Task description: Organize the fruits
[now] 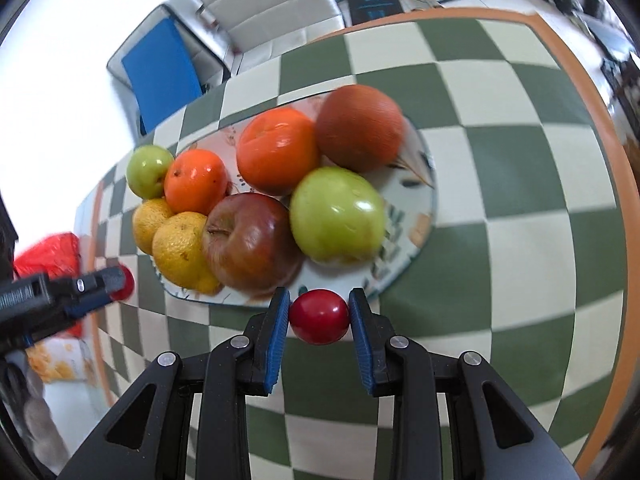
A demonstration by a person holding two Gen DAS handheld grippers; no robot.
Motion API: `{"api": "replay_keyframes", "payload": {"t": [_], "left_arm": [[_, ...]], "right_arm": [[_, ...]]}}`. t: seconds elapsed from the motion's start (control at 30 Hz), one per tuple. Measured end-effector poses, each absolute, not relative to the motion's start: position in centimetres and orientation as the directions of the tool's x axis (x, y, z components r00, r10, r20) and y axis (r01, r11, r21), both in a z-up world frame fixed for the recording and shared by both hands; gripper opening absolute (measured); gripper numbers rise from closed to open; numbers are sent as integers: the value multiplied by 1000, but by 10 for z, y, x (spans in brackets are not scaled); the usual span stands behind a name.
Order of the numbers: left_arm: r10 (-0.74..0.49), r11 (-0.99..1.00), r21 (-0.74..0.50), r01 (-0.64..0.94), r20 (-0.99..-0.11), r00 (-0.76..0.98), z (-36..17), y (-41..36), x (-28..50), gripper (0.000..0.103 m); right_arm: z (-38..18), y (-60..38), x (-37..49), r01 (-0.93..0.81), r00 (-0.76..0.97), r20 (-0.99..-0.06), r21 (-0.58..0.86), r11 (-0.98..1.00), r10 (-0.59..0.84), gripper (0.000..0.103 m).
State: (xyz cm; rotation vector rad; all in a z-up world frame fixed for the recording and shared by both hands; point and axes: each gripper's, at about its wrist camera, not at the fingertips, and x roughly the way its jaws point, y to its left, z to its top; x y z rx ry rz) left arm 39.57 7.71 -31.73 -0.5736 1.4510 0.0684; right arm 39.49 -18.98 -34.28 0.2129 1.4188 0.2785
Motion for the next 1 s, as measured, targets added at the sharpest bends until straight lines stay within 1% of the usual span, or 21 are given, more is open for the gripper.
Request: {"api": "replay_keyframes", "payload": {"t": [0.17,0.43,0.6,0.63,0.67,0.77,0.83,0.87,0.9,0.93,0.97,1.0], "left_arm": [[-319,845,-335,-416,-941,111,-336,96,408,30],[-350,837,-342,-427,-935,62,-354,98,411,31],[-337,842,-323,-432,-940,44,-356,98,411,31],[-328,847,-315,-427,-944,46,-354,99,411,32],[-312,856,-302,-421,-949,46,-352,98,410,36],[-272,877,-270,-397,-961,54,-344,95,406,43],[-235,899,-241,-366,-970,62,-335,92,402,43],[-211,910,-221,-351,-975,67,-331,91,399,45],[-184,920,-198,-338,-980,71,-326,89,396,48],[-154,932,-173,-317,-984,85,-319,86,391,63],[-130,940,-154,-304,-987,96,-313,85,386,82],[-107,948,-133,-289,-989,106,-308,82,382,89]], "right_arm": [[-350,-171,402,-127,122,-959,242,962,258,33],[-350,-175,401,-124,137,-955,246,961,262,34],[-344,-180,397,-110,152,-955,240,964,255,46],[-341,-181,396,-108,156,-954,241,964,256,46],[-339,-182,395,-107,161,-954,238,965,253,48],[-325,-185,390,-107,185,-954,219,970,236,60],[-314,-187,385,-110,203,-955,199,974,218,66],[-309,-188,383,-111,210,-956,186,976,206,72],[-303,-190,380,-111,218,-957,172,979,193,78],[-297,-191,377,-112,228,-956,160,981,183,83],[-292,-191,374,-116,236,-957,144,983,168,90],[-286,-192,371,-120,248,-957,121,985,148,91]]}}
